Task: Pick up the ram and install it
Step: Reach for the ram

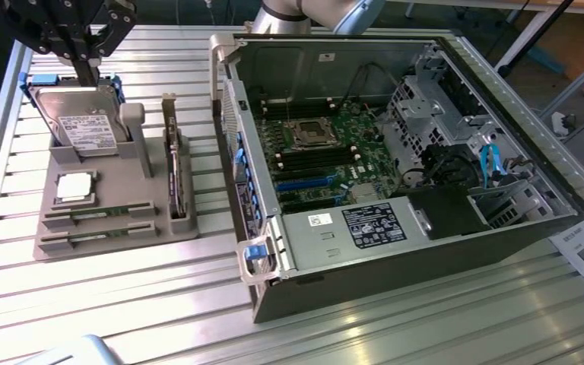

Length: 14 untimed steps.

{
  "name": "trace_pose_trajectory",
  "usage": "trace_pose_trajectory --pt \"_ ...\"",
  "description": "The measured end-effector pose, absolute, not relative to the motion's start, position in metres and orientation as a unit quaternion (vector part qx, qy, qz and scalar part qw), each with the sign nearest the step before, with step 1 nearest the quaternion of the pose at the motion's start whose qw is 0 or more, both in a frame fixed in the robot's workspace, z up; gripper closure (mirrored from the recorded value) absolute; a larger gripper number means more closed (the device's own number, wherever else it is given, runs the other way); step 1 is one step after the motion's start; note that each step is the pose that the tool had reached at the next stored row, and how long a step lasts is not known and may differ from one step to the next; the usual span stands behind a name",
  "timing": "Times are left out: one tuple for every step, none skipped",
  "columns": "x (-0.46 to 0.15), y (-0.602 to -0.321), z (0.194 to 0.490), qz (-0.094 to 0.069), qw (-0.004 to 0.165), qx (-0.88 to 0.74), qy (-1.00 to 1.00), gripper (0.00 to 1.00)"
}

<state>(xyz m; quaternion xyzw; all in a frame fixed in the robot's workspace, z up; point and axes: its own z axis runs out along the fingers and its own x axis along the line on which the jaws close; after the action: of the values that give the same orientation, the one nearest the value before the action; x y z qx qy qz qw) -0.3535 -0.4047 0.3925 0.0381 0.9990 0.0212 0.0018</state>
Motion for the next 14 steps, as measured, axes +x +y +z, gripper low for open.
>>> trace_pose_trajectory --pt "-0.353 -0.406 0.393 0.021 0.002 0.038 0.999 0.90" --pt "-0.353 -0.408 0.393 0.021 0.002 0.038 0.999 0.90" --pt "-0.353 -0.410 0.393 0.021 0.002 0.038 0.999 0.90" --pt "-0.353 -0.411 0.393 0.021 0.002 0.038 0.999 0.90" --pt "-0.353 -0.413 0.393 0.021 0.002 0.038 0.999 0.90" --pt "-0.353 -0.415 0.393 0.021 0.002 0.038 0.999 0.90" --pt "-0.353 -0.416 0.393 0.021 0.002 0.038 0.999 0.90" --pt "-0.353 -0.418 0.393 0.021 0.002 0.038 0.999 0.90" --pt "-0.353 -0.420 0.393 0.021 0.002 0.038 0.999 0.90" --pt "-0.353 -0.421 0.393 0.021 0.002 0.038 0.999 0.90" --pt "-0.353 -0.423 0.393 0.021 0.002 0.038 0.999 0.90" --pt "-0.353 -0.425 0.393 0.021 0.002 0.038 0.999 0.90" --pt "-0.353 -0.427 0.393 0.021 0.002 0.038 0.999 0.90" --pt "-0.353 -0.429 0.393 0.021 0.002 0.038 0.999 0.90"
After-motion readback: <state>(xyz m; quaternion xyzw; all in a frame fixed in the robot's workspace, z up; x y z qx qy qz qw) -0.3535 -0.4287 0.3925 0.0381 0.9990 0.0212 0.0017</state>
